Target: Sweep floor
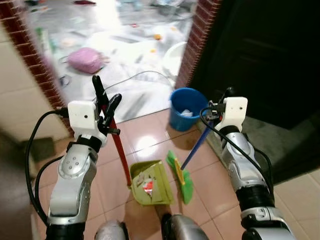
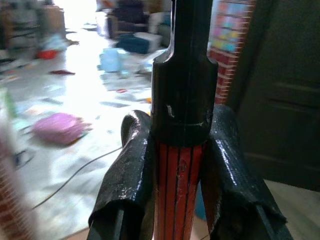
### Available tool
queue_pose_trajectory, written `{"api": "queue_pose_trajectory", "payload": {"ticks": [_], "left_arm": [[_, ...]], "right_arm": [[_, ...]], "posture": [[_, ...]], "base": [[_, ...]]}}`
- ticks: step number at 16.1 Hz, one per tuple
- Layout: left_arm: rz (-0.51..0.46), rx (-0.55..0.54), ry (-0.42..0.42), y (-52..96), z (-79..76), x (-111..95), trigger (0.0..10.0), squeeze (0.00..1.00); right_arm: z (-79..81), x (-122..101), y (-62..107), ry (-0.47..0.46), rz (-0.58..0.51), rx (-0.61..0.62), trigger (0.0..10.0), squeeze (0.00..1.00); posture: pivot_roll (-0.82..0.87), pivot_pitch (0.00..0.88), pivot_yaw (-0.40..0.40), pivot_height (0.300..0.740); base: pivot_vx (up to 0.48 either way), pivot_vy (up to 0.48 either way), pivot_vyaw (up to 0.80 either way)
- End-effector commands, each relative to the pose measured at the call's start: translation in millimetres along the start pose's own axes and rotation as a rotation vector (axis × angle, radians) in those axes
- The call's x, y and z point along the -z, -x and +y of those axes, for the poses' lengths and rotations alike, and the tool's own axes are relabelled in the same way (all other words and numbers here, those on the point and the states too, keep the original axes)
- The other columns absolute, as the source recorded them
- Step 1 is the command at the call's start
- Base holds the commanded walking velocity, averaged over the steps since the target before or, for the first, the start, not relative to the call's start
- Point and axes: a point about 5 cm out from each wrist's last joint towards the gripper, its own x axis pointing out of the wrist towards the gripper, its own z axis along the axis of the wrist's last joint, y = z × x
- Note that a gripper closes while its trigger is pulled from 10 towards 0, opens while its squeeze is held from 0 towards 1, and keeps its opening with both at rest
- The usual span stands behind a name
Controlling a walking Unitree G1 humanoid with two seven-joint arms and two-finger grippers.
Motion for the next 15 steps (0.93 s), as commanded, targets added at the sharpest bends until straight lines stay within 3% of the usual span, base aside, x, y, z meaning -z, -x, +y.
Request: {"api": "queue_pose_trajectory", "payload": {"ticks": [1, 6, 9, 15], "left_arm": [[-0.069, 0.022, 0.004, -5.2, -4.6, -14, 10.0, 0.00], [-0.102, 0.026, 0.011, -9.1, -4.2, -23, 10.0, 0.00], [-0.126, -0.004, 0.011, -11.1, 0.6, -29, 10.0, 0.00], [-0.134, -0.079, -0.012, -11.4, 14.4, -30, 10.0, 0.00]], "right_arm": [[-12.9, -3, -1.6, 0.044, -0.001, 0.036, 10.0, 0.00], [-15.5, 4, -0.3, 0.092, 0.028, 0.056, 10.0, 0.00], [-15.7, 6, -1.0, 0.100, 0.043, 0.053, 10.0, 0.00], [-16.6, 10, -1.8, 0.115, 0.059, 0.051, 10.0, 0.00]], "posture": [[-0.02, 0.098, -0.045, 0.740], [-0.02, 0.094, -0.049, 0.740], [-0.02, 0.093, -0.049, 0.740], [-0.01, 0.089, -0.056, 0.740]], "base": [[0.364, 0.000, -0.80], [0.395, 0.000, -0.67], [0.349, 0.000, 0.00], [0.000, 0.000, 0.00]]}}
